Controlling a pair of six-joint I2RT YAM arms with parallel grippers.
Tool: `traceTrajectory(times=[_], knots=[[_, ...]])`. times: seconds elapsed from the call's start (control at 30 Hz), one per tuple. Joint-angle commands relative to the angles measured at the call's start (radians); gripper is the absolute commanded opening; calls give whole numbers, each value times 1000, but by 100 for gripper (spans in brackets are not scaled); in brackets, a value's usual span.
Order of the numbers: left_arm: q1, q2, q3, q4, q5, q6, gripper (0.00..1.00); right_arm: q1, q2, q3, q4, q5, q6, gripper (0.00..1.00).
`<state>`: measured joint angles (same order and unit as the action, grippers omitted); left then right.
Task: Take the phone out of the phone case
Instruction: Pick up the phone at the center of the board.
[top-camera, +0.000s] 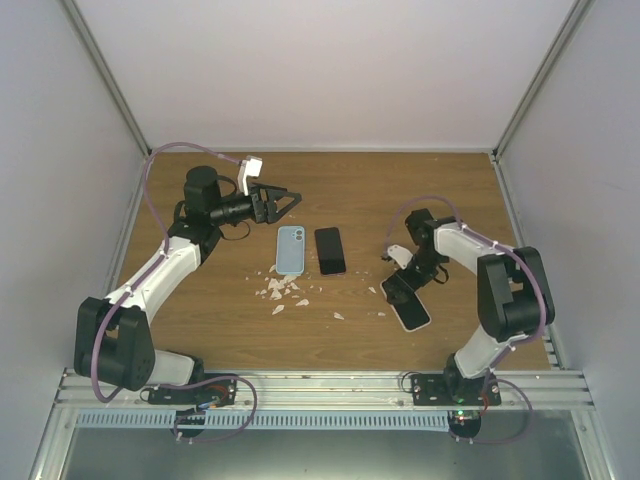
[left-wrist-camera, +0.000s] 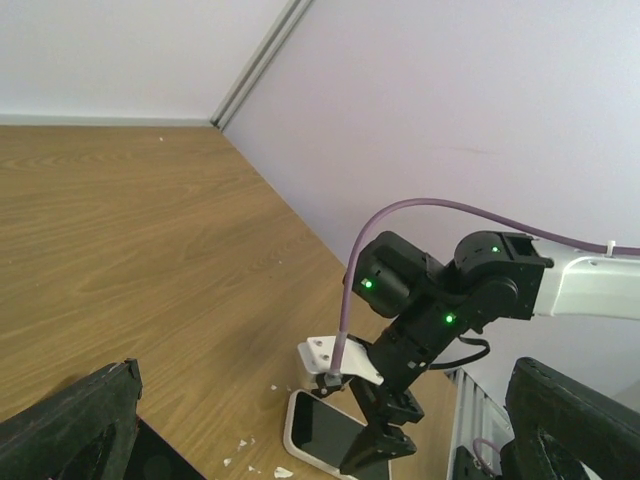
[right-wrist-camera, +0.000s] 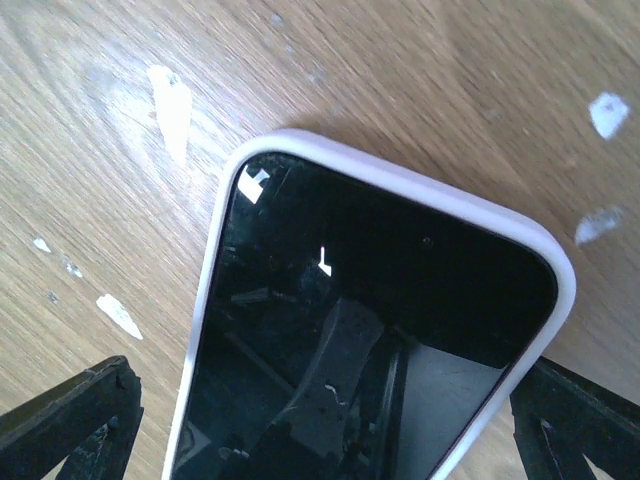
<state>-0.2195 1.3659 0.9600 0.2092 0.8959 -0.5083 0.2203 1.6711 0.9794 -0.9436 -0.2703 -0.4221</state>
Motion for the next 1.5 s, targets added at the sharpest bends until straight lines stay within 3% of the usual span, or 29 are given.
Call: traceTrajectory(times=[0.0, 0.27, 0.53, 0.8, 0.97, 1.2, 1.47], knots=[[5, 6, -3, 37, -7, -4, 99, 69, 26, 22, 18, -11, 14, 100], [5, 12, 2, 32, -9, 0, 99, 236, -31, -74, 120, 223, -31, 100], [8, 22, 11, 22, -19, 3, 99, 240, -113, -217, 190, 302, -91, 99], [8, 30, 15, 24, -18, -7, 99, 209, -148, -253, 158, 315, -105, 99], [8, 25, 19, 2, -44, 11, 99, 207, -141, -253, 163, 324, -96, 92], [9, 25, 17, -31, -70, 29, 99, 208, -149, -188, 171, 318, -64, 72], [17, 56, 3, -45, -71, 33, 99, 208, -183, -108, 173, 299, -28, 68]])
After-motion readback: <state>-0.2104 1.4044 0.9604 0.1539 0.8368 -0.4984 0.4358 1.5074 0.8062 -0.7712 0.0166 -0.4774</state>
